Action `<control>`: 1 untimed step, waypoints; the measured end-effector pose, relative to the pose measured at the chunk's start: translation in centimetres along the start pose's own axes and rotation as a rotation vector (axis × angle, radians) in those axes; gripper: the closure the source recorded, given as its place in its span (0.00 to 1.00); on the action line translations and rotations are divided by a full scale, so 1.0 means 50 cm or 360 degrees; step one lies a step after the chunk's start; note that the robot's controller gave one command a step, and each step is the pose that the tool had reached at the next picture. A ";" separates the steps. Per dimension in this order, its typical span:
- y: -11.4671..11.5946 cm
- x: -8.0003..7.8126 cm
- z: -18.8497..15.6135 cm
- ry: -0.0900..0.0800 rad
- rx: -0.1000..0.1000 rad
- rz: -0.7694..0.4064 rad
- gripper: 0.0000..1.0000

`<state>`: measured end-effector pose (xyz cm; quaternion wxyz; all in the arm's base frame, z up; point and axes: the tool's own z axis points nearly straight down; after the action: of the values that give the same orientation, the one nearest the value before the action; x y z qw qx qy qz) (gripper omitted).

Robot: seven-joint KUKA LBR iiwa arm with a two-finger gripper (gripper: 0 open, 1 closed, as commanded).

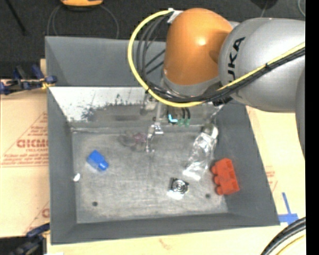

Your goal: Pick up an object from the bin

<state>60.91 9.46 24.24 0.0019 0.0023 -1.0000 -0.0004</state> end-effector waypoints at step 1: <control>-0.053 -0.070 0.317 -0.0019 -0.0004 0.0197 0.00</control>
Offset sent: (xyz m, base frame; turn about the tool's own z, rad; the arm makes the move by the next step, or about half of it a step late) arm 0.0343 -0.0280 -0.1724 0.1288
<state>64.37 6.83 8.37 -0.0040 -0.0596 -0.9982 -0.0016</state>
